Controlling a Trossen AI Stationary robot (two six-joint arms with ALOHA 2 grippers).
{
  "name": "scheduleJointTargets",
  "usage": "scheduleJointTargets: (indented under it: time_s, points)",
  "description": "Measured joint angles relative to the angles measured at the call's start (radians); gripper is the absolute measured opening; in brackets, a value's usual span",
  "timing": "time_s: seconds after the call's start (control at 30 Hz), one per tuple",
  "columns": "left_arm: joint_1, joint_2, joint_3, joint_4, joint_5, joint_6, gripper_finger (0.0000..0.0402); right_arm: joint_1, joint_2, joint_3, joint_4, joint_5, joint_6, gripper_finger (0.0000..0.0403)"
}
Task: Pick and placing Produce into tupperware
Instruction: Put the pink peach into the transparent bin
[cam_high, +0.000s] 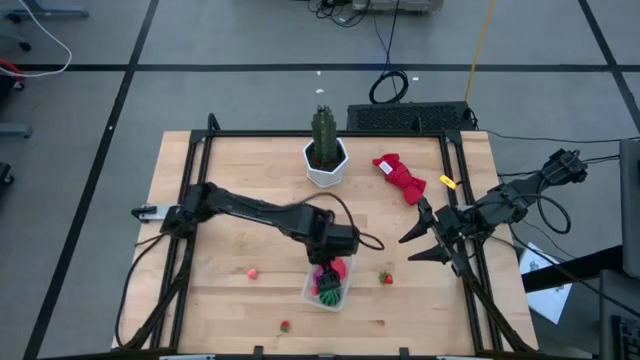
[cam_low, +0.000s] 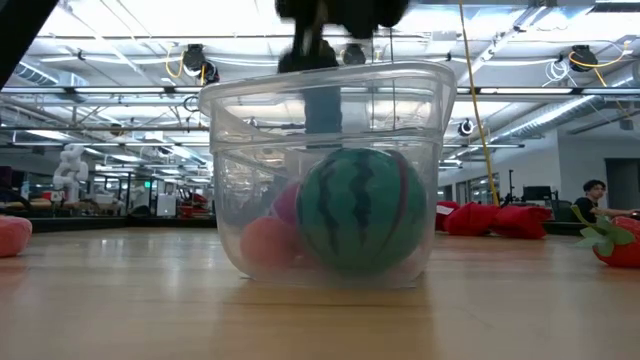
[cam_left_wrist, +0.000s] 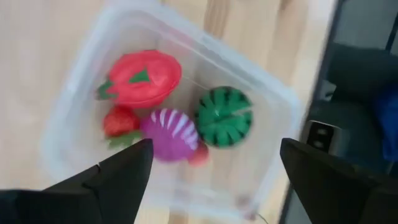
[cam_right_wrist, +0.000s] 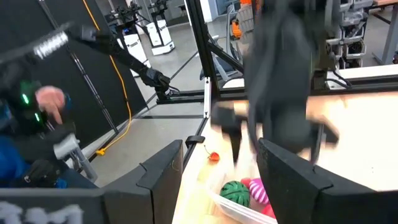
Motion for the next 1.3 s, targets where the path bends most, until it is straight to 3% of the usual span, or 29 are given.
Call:
scheduleJointTargets:
  time_s: [0.13, 0.27, 0.37, 0.5, 0.7, 0.87, 1.0, 1.07, 1.3]
  points:
    - [-0.031, -0.096, 0.083, -0.131, -0.106, -0.04, 0.0358, 0.0, 0.003, -0.001, -0.003, -0.001, 0.026, 0.0196]
    - [-0.127, -0.217, 0.094, -0.303, -0.379, -0.191, 0.0358, 0.0, 0.007, -0.001, -0.005, -0.002, 0.045, 0.0196]
    - [-0.221, -0.283, 0.056, -0.436, -0.572, -0.391, 0.0358, 0.0, 0.01, -0.001, -0.006, -0.003, 0.045, 0.0196]
    - [-0.344, -0.341, -0.075, -0.453, -0.675, -0.6, 0.0358, 0.0, 0.015, -0.001, -0.007, -0.003, 0.042, 0.0196]
    - [-0.431, -0.362, -0.358, -0.429, -0.686, -0.718, 0.0358, 0.0, 0.021, -0.001, -0.001, -0.003, 0.044, 0.0196]
    - [-0.43, -0.364, -0.594, -0.428, -0.658, -0.753, 0.0358, 0.0, 0.022, -0.001, 0.0, -0.003, 0.045, 0.0196]
    - [-0.412, -0.363, -0.726, -0.403, -0.657, -0.874, 0.0358, 0.0, 0.022, -0.001, 0.001, -0.003, 0.074, 0.0196]
    - [-0.395, -0.364, -0.774, -0.326, -0.596, -0.896, 0.0358, 0.0, 0.022, -0.001, 0.003, -0.003, 0.078, 0.0196]
    - [-0.378, -0.363, -0.873, -0.009, -0.476, -0.731, 0.0358, 0.0, 0.022, 0.0, 0.006, -0.003, 0.079, 0.0196]
